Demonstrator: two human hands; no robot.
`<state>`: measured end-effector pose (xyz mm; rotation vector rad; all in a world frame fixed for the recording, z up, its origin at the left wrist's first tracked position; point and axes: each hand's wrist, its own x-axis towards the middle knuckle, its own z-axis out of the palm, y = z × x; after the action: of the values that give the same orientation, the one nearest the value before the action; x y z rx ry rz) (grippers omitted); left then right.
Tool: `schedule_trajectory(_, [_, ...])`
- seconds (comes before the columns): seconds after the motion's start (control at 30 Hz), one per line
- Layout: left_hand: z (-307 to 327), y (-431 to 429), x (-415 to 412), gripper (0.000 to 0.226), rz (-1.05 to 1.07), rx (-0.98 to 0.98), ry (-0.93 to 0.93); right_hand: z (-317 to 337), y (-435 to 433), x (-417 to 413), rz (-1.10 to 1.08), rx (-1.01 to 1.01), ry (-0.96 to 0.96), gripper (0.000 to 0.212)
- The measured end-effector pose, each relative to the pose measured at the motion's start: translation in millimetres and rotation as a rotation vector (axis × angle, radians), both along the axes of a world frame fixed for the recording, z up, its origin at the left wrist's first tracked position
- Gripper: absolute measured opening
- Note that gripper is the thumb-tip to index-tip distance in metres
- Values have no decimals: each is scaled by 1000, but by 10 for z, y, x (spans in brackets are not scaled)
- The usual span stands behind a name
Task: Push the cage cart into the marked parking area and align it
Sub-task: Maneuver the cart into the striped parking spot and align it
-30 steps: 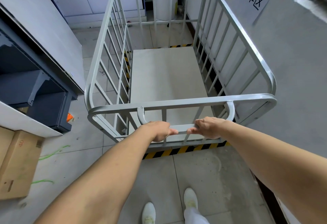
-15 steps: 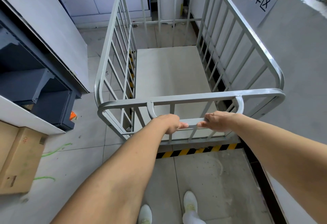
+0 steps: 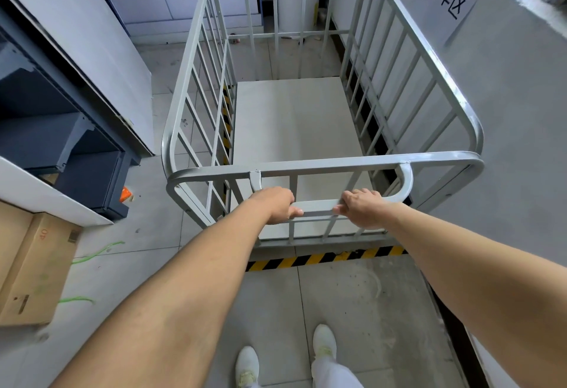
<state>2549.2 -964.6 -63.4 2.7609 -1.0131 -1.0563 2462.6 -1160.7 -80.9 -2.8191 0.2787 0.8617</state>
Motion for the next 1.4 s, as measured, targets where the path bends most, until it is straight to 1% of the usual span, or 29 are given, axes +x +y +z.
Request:
schedule_trajectory(0.07, [-36,-53,-5,39,-27,-33,-103,-30,-40,-8,51,-21,-37,49])
schedule_trajectory(0.13, [-28,-93,7,38,-53,-31,-150,-26,-78,12,93,-24,-28,47])
schedule_trajectory(0.23, [-21,-121,13,37,-72,-10,-179,-28,-114,34,122,-31,-4,44])
schedule_trajectory(0.33, [-2,-156,-34,40,-71,-3,-181,-8,-146,23,151,-40,14,32])
schedule_trajectory(0.4, [7,-219,-88,43,-80,-4,-181,23,-203,-12,148,-54,27,30])
schedule_trajectory(0.57, [21,-518,-242,43,-104,-49,-142,76,-483,-162,105,-133,70,30])
schedule_trajectory(0.7, [26,-615,-269,43,-113,-45,-133,66,-558,-225,85,-165,38,41])
schedule_trajectory(0.8, [17,-590,-246,42,-86,-39,-100,64,-520,-225,53,-135,14,43])
schedule_trajectory(0.9, [21,-546,-241,45,-32,-37,-4,131,-501,-179,-5,-111,54,42])
schedule_trajectory(1.0, [83,-435,-190,37,49,-108,78,221,-447,-101,-29,-46,21,39])
schedule_trajectory(1.1, [203,-242,-97,29,138,-187,-10,300,-252,3,-21,1,-75,39])
schedule_trajectory(1.2, [300,-54,35,24,203,-231,-113,391,19,167,12,25,-127,37])
schedule_trajectory(1.3, [416,222,229,28,243,-227,-179,500,345,445,43,53,-183,35])
schedule_trajectory(1.4, [468,573,483,30,270,-182,-198,592,710,709,63,72,-231,38])
